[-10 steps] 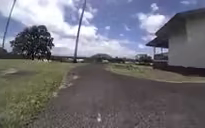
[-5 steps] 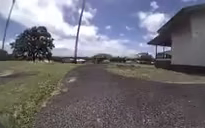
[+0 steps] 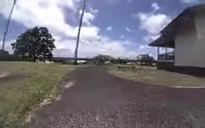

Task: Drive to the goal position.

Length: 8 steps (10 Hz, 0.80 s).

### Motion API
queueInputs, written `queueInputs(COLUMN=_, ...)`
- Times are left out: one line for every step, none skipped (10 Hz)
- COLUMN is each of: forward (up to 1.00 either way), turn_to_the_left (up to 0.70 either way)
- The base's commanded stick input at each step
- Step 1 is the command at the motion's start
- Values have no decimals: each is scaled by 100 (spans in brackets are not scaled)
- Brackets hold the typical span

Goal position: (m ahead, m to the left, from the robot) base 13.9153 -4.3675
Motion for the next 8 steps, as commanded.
queueInputs(forward=70, turn_to_the_left=0)
queueInputs(forward=70, turn_to_the_left=0)
queueInputs(forward=70, turn_to_the_left=0)
queueInputs(forward=70, turn_to_the_left=0)
queueInputs(forward=70, turn_to_the_left=0)
queueInputs(forward=70, turn_to_the_left=0)
queueInputs(forward=70, turn_to_the_left=0)
queueInputs(forward=70, turn_to_the_left=0)
